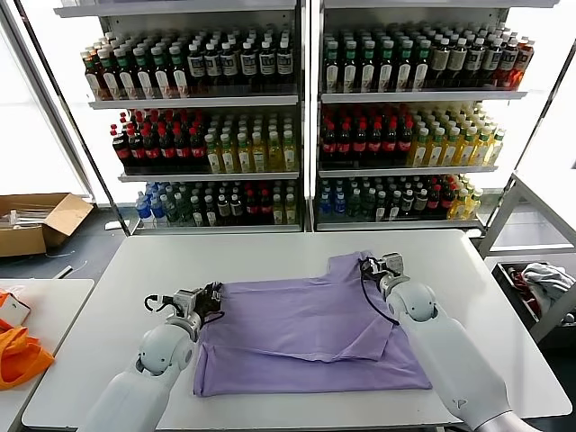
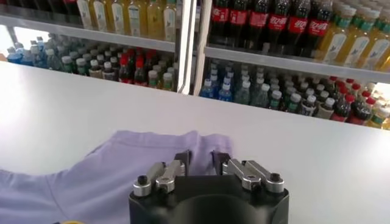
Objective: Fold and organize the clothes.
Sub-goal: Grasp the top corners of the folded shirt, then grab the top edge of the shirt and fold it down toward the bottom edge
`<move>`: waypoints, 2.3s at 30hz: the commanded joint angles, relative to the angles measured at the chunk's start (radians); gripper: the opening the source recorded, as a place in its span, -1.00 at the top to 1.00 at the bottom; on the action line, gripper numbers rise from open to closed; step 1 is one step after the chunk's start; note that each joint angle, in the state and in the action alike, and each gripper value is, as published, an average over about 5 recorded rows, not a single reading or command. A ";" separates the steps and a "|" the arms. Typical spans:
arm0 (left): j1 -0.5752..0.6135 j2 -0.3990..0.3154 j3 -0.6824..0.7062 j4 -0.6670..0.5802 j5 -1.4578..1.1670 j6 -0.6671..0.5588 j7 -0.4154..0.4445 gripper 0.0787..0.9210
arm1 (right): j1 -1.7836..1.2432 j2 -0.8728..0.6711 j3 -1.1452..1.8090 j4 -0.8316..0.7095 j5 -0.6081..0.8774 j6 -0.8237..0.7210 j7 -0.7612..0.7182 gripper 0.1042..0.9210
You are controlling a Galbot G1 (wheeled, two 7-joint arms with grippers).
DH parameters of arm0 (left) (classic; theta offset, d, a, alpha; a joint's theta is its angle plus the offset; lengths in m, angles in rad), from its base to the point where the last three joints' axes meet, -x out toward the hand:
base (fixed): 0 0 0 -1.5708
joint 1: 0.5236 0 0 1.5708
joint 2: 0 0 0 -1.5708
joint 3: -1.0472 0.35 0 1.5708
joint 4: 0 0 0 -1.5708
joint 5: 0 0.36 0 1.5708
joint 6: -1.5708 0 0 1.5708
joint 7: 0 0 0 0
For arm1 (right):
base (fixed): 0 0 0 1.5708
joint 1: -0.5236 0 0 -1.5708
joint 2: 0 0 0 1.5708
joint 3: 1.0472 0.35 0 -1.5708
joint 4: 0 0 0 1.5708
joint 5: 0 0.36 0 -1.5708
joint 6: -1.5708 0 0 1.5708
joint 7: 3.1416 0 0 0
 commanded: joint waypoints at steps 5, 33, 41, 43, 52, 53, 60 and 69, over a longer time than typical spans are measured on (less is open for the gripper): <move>0.006 -0.014 -0.008 -0.029 0.014 -0.103 0.002 0.98 | -0.048 0.007 0.068 0.083 -0.009 0.043 0.002 0.98; 0.194 0.012 -0.090 -0.241 0.103 -0.196 0.028 0.99 | -0.396 0.007 0.257 0.578 -0.113 0.061 0.089 0.99; 0.244 0.009 -0.098 -0.278 0.131 -0.200 0.038 0.99 | -0.593 0.039 0.318 0.710 -0.160 0.068 0.114 0.99; 0.256 0.008 -0.099 -0.283 0.140 -0.201 0.040 0.99 | -0.621 0.041 0.334 0.735 -0.164 0.067 0.121 0.99; 0.312 0.001 -0.115 -0.317 0.165 -0.198 0.037 0.99 | -0.708 0.033 0.393 0.773 -0.175 0.065 0.142 0.99; 0.317 0.002 -0.118 -0.321 0.166 -0.197 0.037 0.99 | -0.715 0.032 0.396 0.777 -0.175 0.065 0.143 0.99; 0.368 0.005 -0.133 -0.349 0.182 -0.196 0.044 0.99 | -0.759 0.037 0.406 0.802 -0.182 0.063 0.148 0.99; 0.437 -0.013 -0.140 -0.371 0.241 -0.200 0.057 0.99 | -0.806 0.048 0.390 0.816 -0.211 0.069 0.146 0.99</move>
